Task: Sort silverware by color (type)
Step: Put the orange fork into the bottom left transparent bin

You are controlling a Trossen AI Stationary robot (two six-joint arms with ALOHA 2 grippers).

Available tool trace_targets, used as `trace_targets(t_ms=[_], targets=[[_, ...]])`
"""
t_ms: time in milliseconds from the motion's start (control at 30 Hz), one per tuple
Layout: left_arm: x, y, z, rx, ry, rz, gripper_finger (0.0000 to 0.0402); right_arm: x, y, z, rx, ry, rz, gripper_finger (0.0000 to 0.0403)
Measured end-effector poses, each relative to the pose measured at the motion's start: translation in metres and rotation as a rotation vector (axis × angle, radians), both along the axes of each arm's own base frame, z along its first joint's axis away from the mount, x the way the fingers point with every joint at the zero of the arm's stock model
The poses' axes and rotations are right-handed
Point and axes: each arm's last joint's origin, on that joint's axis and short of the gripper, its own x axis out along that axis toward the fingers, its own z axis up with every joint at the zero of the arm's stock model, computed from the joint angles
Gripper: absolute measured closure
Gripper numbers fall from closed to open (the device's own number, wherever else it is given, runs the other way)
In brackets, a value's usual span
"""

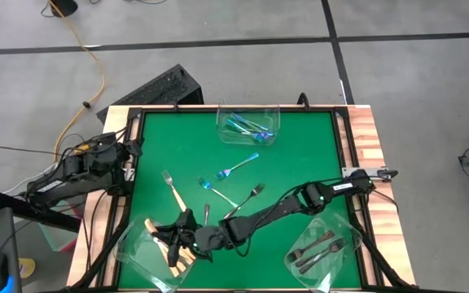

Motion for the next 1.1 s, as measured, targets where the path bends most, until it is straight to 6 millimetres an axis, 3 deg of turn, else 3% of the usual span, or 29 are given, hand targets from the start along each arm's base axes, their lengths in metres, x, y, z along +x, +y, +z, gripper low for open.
trace_targets(t_ms=[533,1100], targets=[[0.000,0.000,0.000,-0.002,-0.001,-0.003,0.0226,0.000,0.000,-0.013,0.003,0.120,0.026,0.0343],[0.000,0.000,0.000,-0.002,-0.001,-0.003,0.0226,0.011,-0.024,-0.002,-0.005,0.033,0.162,0.0343]])
